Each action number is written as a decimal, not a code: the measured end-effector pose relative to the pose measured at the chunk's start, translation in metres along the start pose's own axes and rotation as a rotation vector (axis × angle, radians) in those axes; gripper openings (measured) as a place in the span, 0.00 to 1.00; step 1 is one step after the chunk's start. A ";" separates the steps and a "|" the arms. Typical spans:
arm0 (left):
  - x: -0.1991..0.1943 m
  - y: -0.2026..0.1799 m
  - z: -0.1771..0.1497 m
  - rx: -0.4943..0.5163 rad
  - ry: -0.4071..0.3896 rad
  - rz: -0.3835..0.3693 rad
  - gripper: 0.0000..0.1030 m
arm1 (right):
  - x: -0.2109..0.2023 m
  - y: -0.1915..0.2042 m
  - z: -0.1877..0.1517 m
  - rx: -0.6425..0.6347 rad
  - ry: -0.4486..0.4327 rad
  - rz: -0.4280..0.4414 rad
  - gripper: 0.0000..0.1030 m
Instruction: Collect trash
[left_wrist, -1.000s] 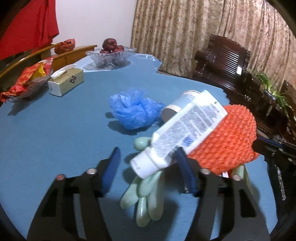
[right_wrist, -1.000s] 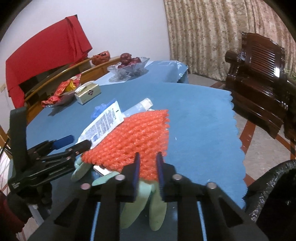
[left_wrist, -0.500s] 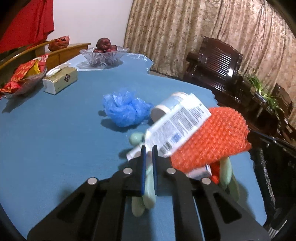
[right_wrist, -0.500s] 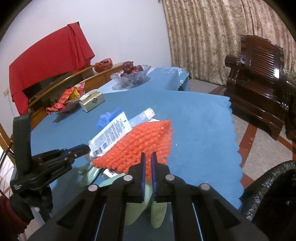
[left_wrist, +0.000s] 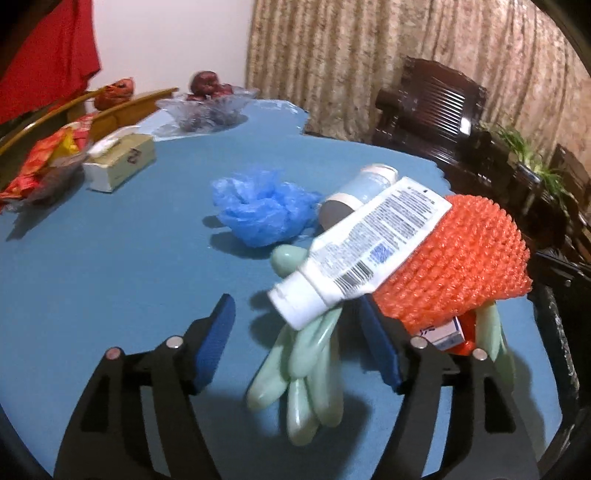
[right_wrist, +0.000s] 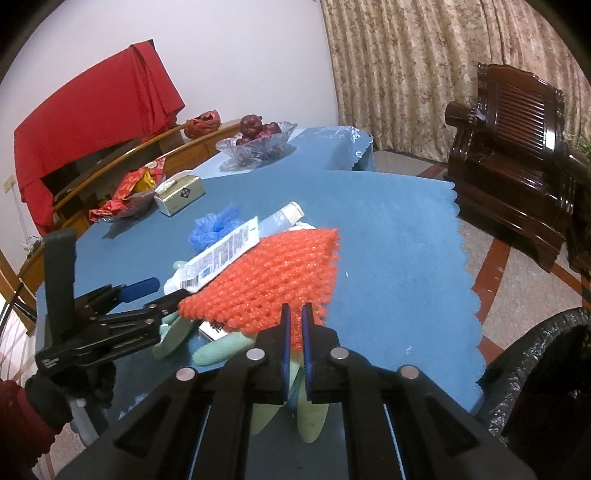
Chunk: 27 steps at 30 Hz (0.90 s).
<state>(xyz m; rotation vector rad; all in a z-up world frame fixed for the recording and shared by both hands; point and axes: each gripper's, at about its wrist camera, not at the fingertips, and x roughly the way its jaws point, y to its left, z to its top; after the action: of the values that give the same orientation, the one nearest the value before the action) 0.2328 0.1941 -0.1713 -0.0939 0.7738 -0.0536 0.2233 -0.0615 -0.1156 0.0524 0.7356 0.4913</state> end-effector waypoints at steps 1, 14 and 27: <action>0.004 0.000 0.000 -0.003 0.016 -0.016 0.66 | 0.001 0.000 0.000 0.001 0.003 0.001 0.06; -0.019 -0.017 -0.016 -0.005 0.066 -0.127 0.35 | 0.003 -0.008 0.000 0.032 0.010 -0.014 0.06; -0.020 -0.012 -0.006 -0.013 0.035 -0.115 0.67 | 0.001 -0.013 -0.001 0.039 0.007 -0.016 0.06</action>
<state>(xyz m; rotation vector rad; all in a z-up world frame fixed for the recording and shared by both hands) 0.2147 0.1832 -0.1605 -0.1496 0.8029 -0.1594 0.2287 -0.0730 -0.1202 0.0818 0.7522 0.4623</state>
